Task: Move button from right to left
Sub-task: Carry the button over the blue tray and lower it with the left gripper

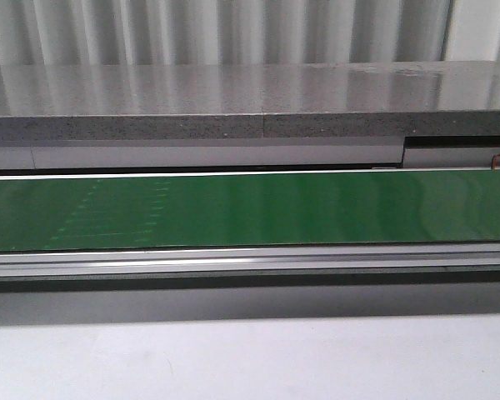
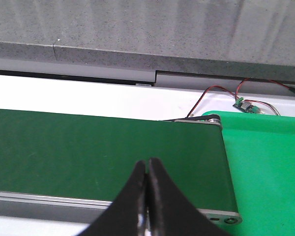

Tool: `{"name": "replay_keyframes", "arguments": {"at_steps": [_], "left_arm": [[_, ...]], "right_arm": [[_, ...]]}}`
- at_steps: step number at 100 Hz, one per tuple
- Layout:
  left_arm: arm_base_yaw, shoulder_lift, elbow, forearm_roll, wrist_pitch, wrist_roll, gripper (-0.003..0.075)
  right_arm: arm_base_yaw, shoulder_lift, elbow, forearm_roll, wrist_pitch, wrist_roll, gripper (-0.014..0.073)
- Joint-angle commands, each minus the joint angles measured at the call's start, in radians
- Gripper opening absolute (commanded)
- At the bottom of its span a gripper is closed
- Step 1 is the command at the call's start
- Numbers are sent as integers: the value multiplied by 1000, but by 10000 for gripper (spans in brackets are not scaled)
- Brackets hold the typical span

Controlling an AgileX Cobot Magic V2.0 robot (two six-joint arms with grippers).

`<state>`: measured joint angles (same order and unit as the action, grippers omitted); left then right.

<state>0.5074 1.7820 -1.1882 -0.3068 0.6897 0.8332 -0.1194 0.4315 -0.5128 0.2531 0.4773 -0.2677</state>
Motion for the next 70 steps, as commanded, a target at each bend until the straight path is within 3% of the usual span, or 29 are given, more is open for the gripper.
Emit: {"name": "replay_keyframes", "arguments": {"at_steps": [1,53,60,70], "left_arm": [[5,-22,-28,-52,-19,58,-20],[8,94,-28,-55,-15,114,-7],[8,94,-28,-55,-15,122,50],[8,94,-28,-55,-13,128,211]], "right_arm": [[2,2,-23,1,-70,-7,-67],[2,2,-23,1,-70,-7,-67],[2,2,-23,1,-70,-7,-67],[2,2,-23,1,-70,-7,-67]]}}
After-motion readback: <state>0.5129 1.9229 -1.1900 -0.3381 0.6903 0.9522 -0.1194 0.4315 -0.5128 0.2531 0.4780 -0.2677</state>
